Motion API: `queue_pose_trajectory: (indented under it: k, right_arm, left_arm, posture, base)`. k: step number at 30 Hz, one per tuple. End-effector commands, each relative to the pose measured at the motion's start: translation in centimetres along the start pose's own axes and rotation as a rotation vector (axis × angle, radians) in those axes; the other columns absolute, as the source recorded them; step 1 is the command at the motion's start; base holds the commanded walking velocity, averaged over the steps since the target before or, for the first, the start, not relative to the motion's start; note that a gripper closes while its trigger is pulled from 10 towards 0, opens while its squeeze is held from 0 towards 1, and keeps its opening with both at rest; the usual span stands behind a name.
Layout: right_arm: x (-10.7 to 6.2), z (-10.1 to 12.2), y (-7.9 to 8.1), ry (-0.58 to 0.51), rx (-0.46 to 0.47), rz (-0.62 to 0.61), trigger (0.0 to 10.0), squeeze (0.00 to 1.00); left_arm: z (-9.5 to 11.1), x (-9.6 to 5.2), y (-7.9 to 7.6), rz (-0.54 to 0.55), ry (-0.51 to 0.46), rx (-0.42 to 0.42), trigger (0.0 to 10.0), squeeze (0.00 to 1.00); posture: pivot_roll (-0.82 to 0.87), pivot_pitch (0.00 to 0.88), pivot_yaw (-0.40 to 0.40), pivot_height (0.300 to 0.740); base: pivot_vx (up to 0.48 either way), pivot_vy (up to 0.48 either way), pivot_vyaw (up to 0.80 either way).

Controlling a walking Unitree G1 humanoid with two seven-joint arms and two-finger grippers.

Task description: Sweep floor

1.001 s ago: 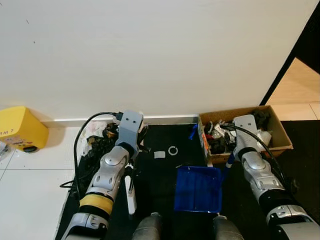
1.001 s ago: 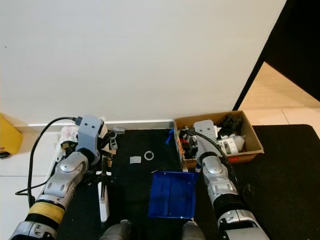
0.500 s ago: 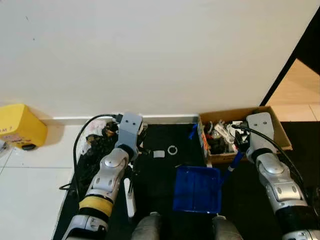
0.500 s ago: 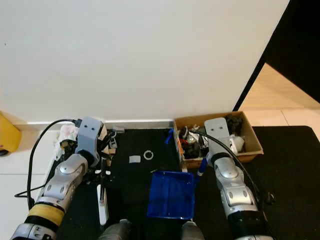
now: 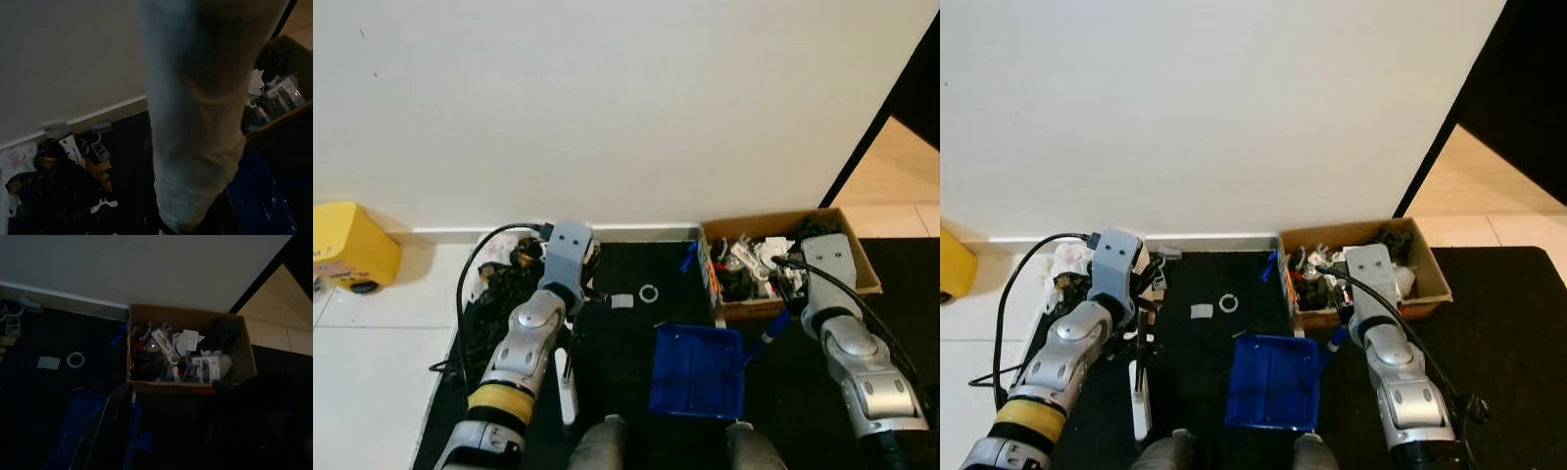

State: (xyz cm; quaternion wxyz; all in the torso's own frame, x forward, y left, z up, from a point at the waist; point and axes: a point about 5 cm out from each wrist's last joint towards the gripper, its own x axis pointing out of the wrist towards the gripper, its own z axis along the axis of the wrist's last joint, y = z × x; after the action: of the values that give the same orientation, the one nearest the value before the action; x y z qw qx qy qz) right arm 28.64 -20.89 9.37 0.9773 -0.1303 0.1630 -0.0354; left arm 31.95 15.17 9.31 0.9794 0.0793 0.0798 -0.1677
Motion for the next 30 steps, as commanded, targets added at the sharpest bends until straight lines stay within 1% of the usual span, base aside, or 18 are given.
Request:
queue_pose_trajectory:
  k: [1, 2, 3, 4, 5, 7, 8, 9, 16, 21, 23, 25, 27, 28, 29, 30]
  right_arm:
    - [-0.3, -0.5, 0.0, 0.023, 0.019, -0.004, 8.2, 0.0]
    - [-0.3, -0.5, 0.1, 0.026, 0.023, -0.004, 5.3, 0.0]
    - [-0.4, -0.5, 0.1, 0.031, 0.027, -0.005, 4.3, 0.0]
    - [-0.4, -0.5, 0.1, 0.033, 0.029, -0.005, 4.3, 0.0]
    - [-0.4, -0.5, 0.1, 0.039, 0.032, -0.007, 2.3, 0.0]
    - [-0.4, -0.5, 0.1, 0.041, 0.033, -0.008, 2.3, 0.0]
    - [-0.4, -0.6, 0.1, 0.042, 0.036, -0.01, 2.0, 0.0]
    - [-0.4, -0.6, 0.1, 0.045, 0.038, -0.013, 0.0, 0.0]
    - [-0.2, -0.8, -0.1, 0.048, 0.05, -0.03, 0.0, 0.0]
    - [0.2, -0.7, -0.2, 0.01, 0.055, -0.05, 0.0, 0.0]
    - [0.4, -0.2, -0.1, -0.019, 0.061, -0.039, 0.0, 0.0]
    - [0.6, 0.7, 0.3, -0.068, 0.083, -0.008, 0.0, 0.0]
    - [0.8, 2.1, 0.7, -0.136, 0.131, 0.037, 0.0, 0.0]
    - [0.8, 2.1, 0.7, -0.136, 0.131, 0.037, 0.0, 0.0]
    - [0.9, 2.8, 0.9, -0.169, 0.162, 0.079, 1.7, 0.0]
    - [0.9, 3.0, 1.0, -0.175, 0.167, 0.094, 1.7, 0.0]
  left_arm:
    - [-0.2, -0.3, 0.2, 0.013, 0.003, 0.023, 10.0, 0.0]
    - [-0.2, -0.3, 0.2, 0.012, 0.003, 0.023, 10.0, 0.0]
    - [-0.2, -0.3, 0.2, 0.012, 0.004, 0.024, 10.0, 0.0]
    - [-0.2, -0.3, 0.2, 0.013, 0.005, 0.024, 10.0, 0.0]
    - [-0.2, -0.3, 0.3, 0.013, 0.005, 0.024, 10.0, 0.0]
    - [-0.2, -0.3, 0.3, 0.013, 0.004, 0.024, 10.0, 0.0]
    - [-0.2, -0.3, 0.3, 0.013, 0.004, 0.024, 10.0, 0.0]
    - [-0.2, -0.3, 0.3, 0.013, 0.004, 0.024, 10.0, 0.0]
    - [-0.2, -0.2, 0.3, 0.014, 0.002, 0.024, 10.0, 0.0]
    - [-0.2, -0.1, 0.3, 0.014, 0.003, 0.028, 10.0, 0.0]
    - [-0.2, -0.1, 0.3, 0.014, 0.004, 0.031, 10.0, 0.0]
    - [-0.2, -0.2, 0.4, 0.015, 0.004, 0.033, 10.0, 0.0]
    - [-0.1, -0.3, 0.8, 0.027, 0.0, 0.035, 10.0, 0.0]
    - [-0.1, -0.3, 0.8, 0.027, 0.0, 0.035, 10.0, 0.0]
    - [0.0, -0.5, 1.4, 0.043, -0.003, 0.03, 10.0, 0.0]
    - [0.0, -0.6, 1.6, 0.047, -0.004, 0.027, 10.0, 0.0]
  posture:
    - [0.08, 0.178, 0.05, 0.74]
    - [0.08, 0.179, 0.05, 0.74]
    - [0.08, 0.179, 0.05, 0.74]
    - [0.08, 0.179, 0.05, 0.74]
    - [0.08, 0.178, 0.051, 0.74]
    - [0.08, 0.178, 0.051, 0.74]
    - [0.08, 0.177, 0.051, 0.74]
    - [0.08, 0.177, 0.051, 0.74]
    - [0.08, 0.173, 0.051, 0.74]
    - [0.09, 0.164, 0.055, 0.74]
    - [0.09, 0.161, 0.057, 0.74]
    - [0.09, 0.155, 0.056, 0.74]
    - [0.1, 0.15, 0.057, 0.74]
    - [0.1, 0.15, 0.057, 0.74]
    - [0.11, 0.146, 0.056, 0.74]
    - [0.11, 0.146, 0.056, 0.74]
  base:
    - [0.0, 0.0, 0.0]
    - [0.0, 0.0, 0.0]
    - [0.0, 0.0, 0.0]
    - [0.0, 0.0, 0.0]
    - [0.0, 0.0, 0.0]
    - [0.0, 0.0, 0.0]
    - [0.0, 0.0, 0.0]
    - [0.0, 0.0, 0.0]
    - [0.0, 0.0, 0.0]
    - [0.0, 0.0, 0.0]
    - [0.0, 0.0, 0.0]
    - [0.0, 0.0, 0.0]
    - [0.0, 0.0, 0.0]
    - [0.0, 0.0, 0.0]
    - [0.0, 0.0, 0.0]
    - [0.0, 0.0, 0.0]
